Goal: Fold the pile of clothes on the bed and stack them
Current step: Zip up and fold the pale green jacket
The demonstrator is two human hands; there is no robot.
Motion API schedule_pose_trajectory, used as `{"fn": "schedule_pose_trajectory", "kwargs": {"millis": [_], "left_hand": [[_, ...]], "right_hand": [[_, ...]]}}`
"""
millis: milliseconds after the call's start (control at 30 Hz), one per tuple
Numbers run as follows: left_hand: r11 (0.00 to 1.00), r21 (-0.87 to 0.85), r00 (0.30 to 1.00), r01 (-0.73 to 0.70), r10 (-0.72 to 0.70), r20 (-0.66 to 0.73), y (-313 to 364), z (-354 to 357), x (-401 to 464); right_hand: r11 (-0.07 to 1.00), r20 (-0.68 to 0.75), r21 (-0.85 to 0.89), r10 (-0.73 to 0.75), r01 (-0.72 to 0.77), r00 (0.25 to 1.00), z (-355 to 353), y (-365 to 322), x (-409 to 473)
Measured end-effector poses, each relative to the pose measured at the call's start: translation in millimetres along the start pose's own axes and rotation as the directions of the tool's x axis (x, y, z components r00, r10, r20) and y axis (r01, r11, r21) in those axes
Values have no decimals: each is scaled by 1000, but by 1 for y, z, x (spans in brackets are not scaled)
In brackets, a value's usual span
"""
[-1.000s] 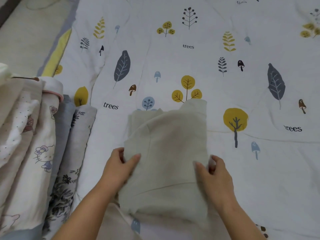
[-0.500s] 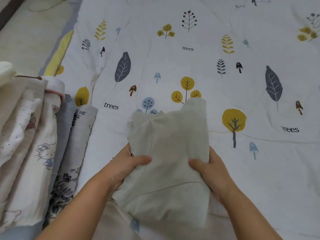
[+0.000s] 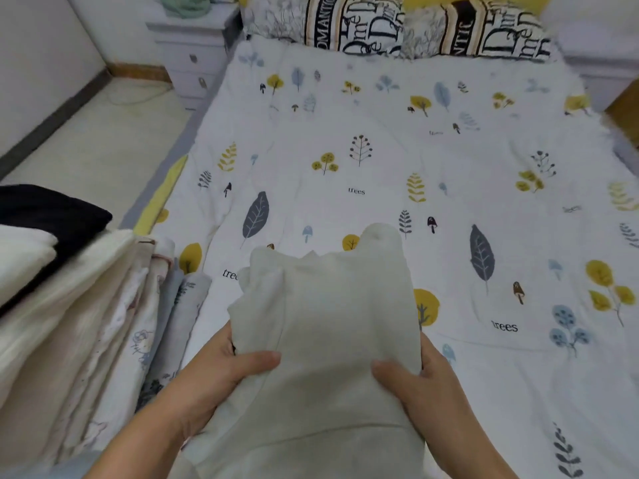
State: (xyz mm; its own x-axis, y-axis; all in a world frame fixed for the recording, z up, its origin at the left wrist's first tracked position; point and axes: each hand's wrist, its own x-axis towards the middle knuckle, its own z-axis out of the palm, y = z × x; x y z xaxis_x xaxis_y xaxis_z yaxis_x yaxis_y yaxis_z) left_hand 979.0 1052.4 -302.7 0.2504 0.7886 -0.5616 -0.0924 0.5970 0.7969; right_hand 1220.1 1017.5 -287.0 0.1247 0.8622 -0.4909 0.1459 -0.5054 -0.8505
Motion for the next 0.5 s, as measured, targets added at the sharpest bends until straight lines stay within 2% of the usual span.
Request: {"fn": "schedule_pose_trajectory", "kwargs": {"millis": [267, 500], "left_hand": [[983, -16, 980, -180, 178, -83, 76, 36, -80], [946, -28, 937, -324, 317, -149, 122, 53, -156]], "right_hand": [[980, 45, -46, -192, 194, 980, -33, -86, -53], [960, 154, -72, -259, 272, 954, -44, -152, -110]]}}
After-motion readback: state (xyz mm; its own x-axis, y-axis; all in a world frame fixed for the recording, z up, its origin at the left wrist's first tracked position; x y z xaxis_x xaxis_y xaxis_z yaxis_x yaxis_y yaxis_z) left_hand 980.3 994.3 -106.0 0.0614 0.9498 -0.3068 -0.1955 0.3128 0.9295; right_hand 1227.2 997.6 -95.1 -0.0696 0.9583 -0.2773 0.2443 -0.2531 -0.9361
